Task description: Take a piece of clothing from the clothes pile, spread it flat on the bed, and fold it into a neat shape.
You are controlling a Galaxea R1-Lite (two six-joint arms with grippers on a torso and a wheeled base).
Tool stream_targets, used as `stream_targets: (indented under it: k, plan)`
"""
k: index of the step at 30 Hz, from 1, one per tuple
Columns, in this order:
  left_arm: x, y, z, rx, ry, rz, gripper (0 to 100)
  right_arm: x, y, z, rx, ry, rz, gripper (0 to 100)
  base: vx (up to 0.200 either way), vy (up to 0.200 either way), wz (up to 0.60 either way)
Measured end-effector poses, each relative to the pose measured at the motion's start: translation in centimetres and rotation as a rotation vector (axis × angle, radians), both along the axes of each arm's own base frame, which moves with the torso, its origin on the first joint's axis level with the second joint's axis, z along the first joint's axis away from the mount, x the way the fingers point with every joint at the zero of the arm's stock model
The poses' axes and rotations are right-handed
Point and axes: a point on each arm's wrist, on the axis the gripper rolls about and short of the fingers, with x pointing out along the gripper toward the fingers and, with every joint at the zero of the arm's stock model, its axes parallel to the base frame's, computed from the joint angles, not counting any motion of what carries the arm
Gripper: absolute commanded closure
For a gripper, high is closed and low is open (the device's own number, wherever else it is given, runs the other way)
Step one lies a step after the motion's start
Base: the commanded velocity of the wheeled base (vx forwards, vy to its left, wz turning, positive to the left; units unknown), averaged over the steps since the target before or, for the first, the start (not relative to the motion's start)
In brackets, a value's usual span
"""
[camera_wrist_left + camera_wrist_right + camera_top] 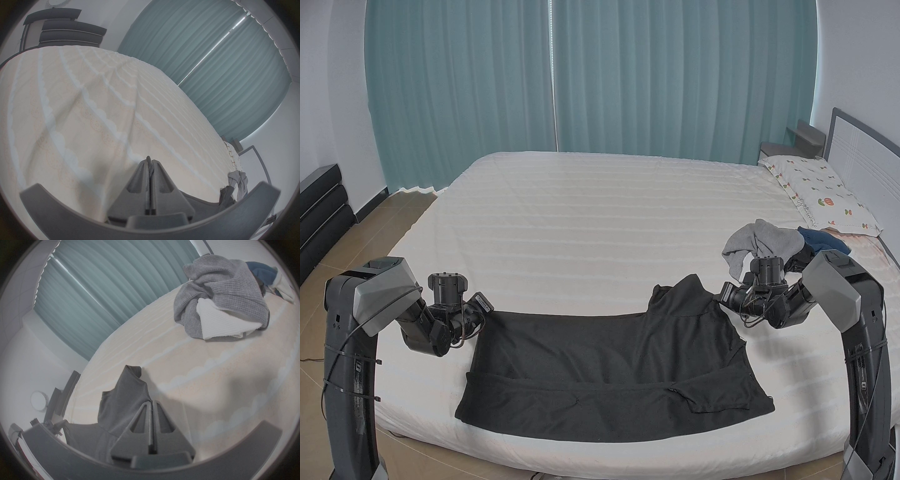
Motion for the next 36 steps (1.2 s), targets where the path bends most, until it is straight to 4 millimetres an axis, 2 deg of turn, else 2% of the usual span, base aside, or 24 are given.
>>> stream_targets:
  k: [5,12,23,36]
  plan:
    - [0.0,0.2,0.6,-0.001,-0.011,0.005,100,-0.3,-0.5,1.1,0.044,-0.009,-0.018,100,0.0,0.0,0.0]
    - [0.0,1.1,1.8,-0.003,-0.038,0.026,100,-0.3,-1.0,3.1,0.08,-0.11,-0.041,100,0.0,0.0,0.0]
    - [-0.2,1.4,2.5,-0.002,-0.05,0.035,100,-0.8,-1.6,4.2,0.093,-0.169,-0.055,100,0.0,0.0,0.0]
    - [-0.9,1.5,3.2,0.014,-0.083,0.027,100,-1.8,-1.5,4.2,0.105,-0.173,-0.054,100,0.0,0.0,0.0]
